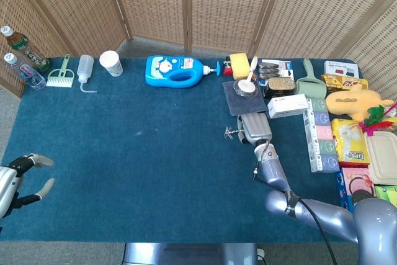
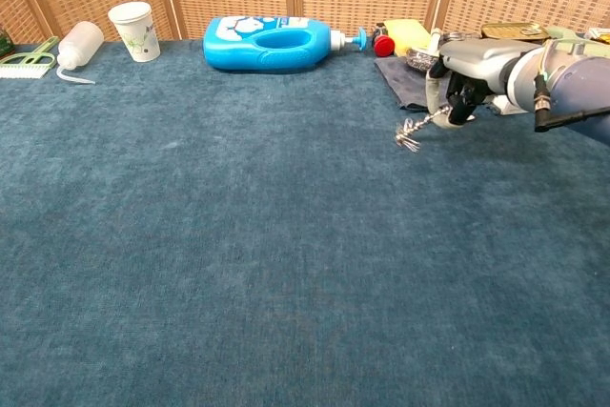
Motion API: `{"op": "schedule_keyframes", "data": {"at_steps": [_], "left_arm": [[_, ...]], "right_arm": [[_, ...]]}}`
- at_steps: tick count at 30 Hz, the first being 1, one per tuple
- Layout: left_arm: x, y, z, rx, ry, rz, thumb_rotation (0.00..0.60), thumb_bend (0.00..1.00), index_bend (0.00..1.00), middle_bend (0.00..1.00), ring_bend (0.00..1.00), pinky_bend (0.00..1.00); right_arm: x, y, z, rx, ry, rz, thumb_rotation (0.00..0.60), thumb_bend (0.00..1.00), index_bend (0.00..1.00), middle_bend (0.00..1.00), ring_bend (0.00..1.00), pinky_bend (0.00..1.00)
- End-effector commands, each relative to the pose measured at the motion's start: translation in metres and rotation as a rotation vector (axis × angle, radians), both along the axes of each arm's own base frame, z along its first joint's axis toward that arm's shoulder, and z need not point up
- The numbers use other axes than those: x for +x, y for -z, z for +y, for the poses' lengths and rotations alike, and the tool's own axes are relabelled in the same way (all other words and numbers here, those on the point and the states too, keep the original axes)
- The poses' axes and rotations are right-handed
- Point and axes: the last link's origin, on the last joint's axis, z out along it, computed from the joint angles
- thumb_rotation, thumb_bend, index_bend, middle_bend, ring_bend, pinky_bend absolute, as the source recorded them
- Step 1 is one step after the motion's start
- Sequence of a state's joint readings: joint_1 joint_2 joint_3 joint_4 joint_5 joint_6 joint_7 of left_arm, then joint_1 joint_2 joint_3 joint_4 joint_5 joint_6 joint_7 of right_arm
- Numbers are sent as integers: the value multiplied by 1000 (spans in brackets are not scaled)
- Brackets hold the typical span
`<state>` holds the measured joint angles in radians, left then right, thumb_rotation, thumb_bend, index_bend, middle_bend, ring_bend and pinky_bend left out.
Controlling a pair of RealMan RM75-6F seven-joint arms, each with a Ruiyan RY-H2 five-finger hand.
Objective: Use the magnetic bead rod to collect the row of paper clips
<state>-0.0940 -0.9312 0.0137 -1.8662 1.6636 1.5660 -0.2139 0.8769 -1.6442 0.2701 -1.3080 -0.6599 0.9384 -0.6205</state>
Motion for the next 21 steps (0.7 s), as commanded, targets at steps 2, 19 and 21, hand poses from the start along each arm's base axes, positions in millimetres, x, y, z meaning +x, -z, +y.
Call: {"op": "schedule_keyframes", "data": {"at_steps": [2, 19, 21], "left_arm": [[1, 1, 1, 0, 4, -1, 561, 302, 390, 439, 437, 768], [-17, 7, 4, 38, -56, 64, 565, 302, 373, 433, 429, 766], [-22, 9, 5, 62, -62, 84, 565, 302, 380, 433, 427, 762]], "right_arm": [[-2, -4, 0, -13, -19, 13, 540, 451, 346, 676, 764, 1000], [-33, -94, 35, -274, -44, -142, 438, 451, 366, 465, 499, 834], [-44, -108, 47, -325, -60, -135, 462, 451, 389, 475, 502, 834]]}}
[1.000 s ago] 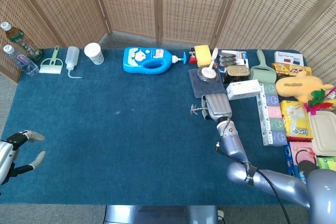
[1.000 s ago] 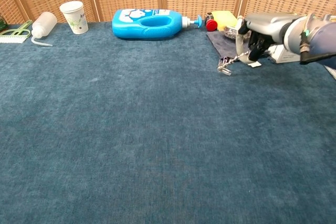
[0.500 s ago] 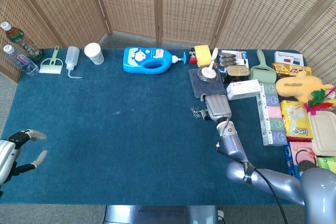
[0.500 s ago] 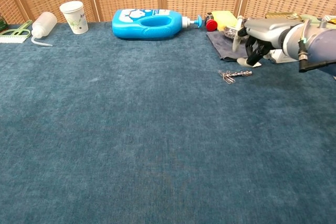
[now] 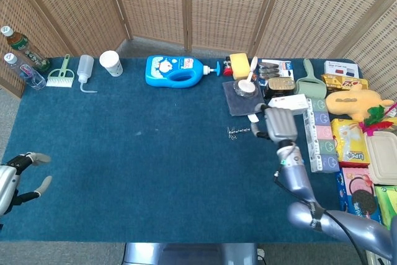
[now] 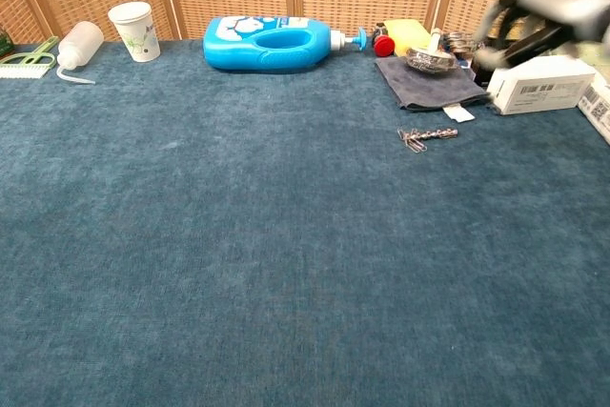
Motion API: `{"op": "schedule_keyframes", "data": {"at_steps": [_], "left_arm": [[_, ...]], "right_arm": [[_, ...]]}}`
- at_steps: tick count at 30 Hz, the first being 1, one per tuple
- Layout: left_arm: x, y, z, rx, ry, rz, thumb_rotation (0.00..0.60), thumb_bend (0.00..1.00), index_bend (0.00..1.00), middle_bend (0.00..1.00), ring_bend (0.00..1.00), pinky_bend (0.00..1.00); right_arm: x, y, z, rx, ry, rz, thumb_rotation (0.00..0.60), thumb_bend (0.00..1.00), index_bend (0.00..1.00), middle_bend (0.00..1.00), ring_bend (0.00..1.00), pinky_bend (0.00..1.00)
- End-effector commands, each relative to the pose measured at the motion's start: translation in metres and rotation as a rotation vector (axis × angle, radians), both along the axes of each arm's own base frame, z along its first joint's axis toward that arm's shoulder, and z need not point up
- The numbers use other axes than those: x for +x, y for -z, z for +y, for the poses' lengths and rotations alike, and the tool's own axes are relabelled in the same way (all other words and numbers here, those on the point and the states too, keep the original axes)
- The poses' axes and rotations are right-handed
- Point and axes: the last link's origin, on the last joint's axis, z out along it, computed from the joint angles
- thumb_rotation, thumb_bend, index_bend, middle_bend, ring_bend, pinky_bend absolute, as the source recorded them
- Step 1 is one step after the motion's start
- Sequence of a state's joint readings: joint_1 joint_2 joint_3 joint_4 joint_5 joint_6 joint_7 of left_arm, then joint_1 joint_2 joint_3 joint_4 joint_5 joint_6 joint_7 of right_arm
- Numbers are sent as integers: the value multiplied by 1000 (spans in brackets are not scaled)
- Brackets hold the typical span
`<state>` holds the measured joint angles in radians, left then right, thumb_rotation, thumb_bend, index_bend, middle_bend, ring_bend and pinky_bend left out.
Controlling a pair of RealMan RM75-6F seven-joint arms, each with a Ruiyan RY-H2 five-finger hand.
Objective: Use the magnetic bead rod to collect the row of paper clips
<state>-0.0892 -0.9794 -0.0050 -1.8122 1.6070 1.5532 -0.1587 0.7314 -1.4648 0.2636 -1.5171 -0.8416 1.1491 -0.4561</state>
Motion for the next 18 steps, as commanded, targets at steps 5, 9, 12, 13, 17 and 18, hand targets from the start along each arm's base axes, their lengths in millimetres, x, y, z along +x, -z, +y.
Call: {"op": "schedule_keyframes", "data": {"at_steps": [5, 9, 12, 13, 17, 18], "left_arm": [[-17, 4, -2, 57, -20, 69, 574, 302, 389, 434, 428, 711], [-23, 8, -5, 73, -18, 75, 579, 302, 435, 480, 471, 705], [-29, 11, -9, 89, -33, 84, 577, 302, 448, 488, 467, 705], [-31, 12, -11, 96, -36, 85, 575, 302, 449, 489, 466, 705], [-36, 11, -16, 117, -59, 77, 576, 302, 448, 493, 467, 705], [-38, 11, -18, 120, -66, 78, 577, 302, 448, 493, 465, 705]], "right_arm": [[-42, -57, 55, -222, -69, 0, 531, 452, 507, 517, 528, 834], [-54, -65, 73, -262, -81, 12, 564, 451, 635, 556, 547, 834], [-66, -69, 88, -284, -78, 33, 587, 451, 674, 577, 559, 834], [-71, -70, 94, -288, -74, 40, 590, 451, 677, 581, 563, 834], [-88, -73, 117, -284, -43, 73, 591, 451, 681, 587, 568, 834], [-93, -73, 124, -281, -32, 81, 593, 451, 682, 591, 571, 834]]}}
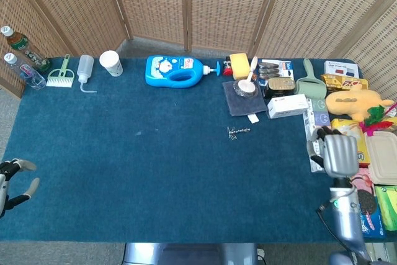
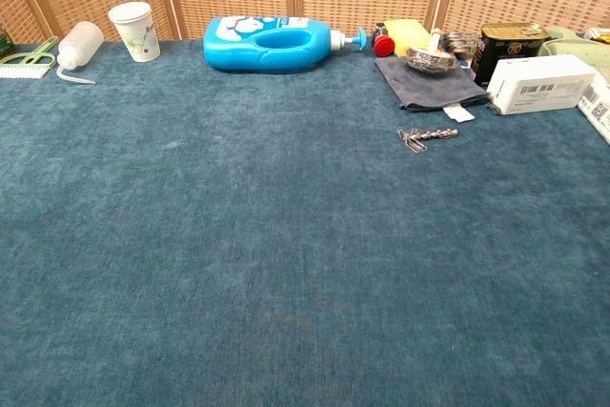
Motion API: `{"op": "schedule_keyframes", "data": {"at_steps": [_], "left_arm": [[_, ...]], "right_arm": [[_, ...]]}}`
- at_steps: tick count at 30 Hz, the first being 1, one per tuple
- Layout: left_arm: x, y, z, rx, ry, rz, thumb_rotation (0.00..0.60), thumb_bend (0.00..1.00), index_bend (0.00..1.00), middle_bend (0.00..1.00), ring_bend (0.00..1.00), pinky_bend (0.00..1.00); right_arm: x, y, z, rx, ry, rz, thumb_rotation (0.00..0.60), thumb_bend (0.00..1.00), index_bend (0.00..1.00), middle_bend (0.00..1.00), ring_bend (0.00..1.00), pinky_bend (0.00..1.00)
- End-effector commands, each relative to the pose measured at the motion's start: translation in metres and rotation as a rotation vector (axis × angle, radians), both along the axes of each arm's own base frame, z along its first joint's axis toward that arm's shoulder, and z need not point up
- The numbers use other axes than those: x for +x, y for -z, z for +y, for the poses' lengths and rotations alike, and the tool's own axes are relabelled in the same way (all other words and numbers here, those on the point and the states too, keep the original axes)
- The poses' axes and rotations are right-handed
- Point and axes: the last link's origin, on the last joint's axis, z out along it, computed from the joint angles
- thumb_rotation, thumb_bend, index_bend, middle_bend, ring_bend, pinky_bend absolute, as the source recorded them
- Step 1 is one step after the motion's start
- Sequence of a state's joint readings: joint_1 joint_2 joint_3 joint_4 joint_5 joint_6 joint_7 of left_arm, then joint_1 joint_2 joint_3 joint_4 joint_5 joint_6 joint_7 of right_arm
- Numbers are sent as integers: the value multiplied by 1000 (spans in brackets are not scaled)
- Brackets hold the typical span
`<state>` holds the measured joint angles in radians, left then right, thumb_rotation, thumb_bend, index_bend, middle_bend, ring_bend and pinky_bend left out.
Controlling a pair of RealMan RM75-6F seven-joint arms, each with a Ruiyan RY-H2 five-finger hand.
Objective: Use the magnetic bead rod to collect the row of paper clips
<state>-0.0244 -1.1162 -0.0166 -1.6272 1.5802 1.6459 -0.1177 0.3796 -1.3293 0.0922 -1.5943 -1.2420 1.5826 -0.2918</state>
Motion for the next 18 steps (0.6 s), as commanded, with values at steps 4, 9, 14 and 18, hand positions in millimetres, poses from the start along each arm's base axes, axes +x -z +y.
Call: {"op": "schedule_keyframes", "data": {"at_steps": [4, 9, 14, 18], "left_arm": [[-9, 5, -11, -21, -69, 46, 576, 302, 446, 493, 450, 705], [-5, 8, -10, -35, -78, 47, 576, 302, 427, 491, 439, 697], [0, 6, -7, -54, -82, 70, 577, 302, 416, 480, 439, 686], [4, 5, -5, -48, -79, 69, 576, 302, 409, 474, 436, 671]], "right_arm": [[-31, -3, 50, 37, 89, 53, 595, 452, 676, 600, 580, 834], [-37, -9, 58, 37, 110, 50, 595, 451, 666, 600, 580, 834], [-38, -8, 60, 58, 124, 41, 594, 451, 658, 600, 580, 834], [-39, -7, 57, 55, 124, 48, 595, 451, 656, 596, 579, 834]]}}
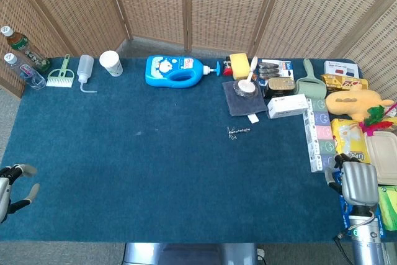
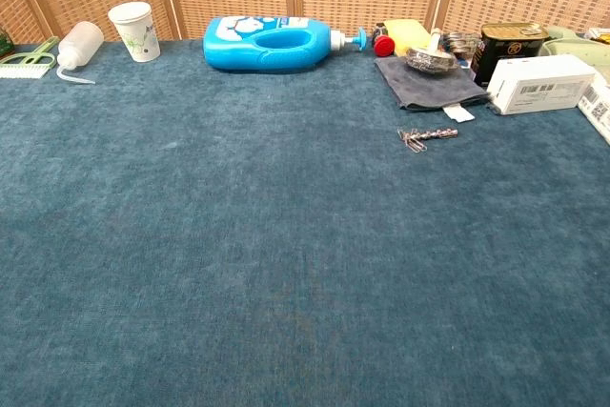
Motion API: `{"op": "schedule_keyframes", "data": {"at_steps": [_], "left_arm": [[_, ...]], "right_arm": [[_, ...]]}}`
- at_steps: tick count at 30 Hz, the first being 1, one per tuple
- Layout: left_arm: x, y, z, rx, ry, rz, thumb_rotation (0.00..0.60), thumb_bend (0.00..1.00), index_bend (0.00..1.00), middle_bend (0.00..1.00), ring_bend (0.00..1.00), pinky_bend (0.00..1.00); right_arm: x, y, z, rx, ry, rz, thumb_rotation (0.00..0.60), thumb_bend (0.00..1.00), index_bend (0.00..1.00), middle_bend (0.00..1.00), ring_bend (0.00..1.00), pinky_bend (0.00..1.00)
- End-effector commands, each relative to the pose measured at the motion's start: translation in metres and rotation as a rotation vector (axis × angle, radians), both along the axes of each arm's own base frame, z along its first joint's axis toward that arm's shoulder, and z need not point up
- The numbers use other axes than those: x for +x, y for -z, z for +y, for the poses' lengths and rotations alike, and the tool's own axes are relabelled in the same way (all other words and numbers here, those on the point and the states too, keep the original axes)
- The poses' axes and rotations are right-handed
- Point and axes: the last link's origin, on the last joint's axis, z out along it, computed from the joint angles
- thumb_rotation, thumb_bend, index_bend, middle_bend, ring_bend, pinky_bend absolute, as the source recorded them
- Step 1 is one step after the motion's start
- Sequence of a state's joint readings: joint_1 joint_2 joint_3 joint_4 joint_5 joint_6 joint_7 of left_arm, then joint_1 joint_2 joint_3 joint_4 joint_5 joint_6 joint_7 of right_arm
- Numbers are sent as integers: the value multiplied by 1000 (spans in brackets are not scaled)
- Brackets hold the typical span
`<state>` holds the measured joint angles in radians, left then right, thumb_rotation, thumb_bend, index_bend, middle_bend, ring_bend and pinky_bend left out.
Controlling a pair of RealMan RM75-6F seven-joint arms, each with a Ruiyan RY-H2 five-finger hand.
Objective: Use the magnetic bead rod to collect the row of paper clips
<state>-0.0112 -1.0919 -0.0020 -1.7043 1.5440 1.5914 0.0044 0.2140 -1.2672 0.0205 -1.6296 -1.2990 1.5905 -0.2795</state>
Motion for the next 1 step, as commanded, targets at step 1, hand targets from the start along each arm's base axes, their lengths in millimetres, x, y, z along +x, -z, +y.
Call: {"op": "schedule_keyframes", "data": {"at_steps": [1], "left_arm": [[2, -1, 2, 0, 0, -4, 578, 302, 408, 474, 436, 671]], "right_arm": [[-1, 0, -2, -18, -1, 25, 595, 451, 656, 594, 579, 834]]}}
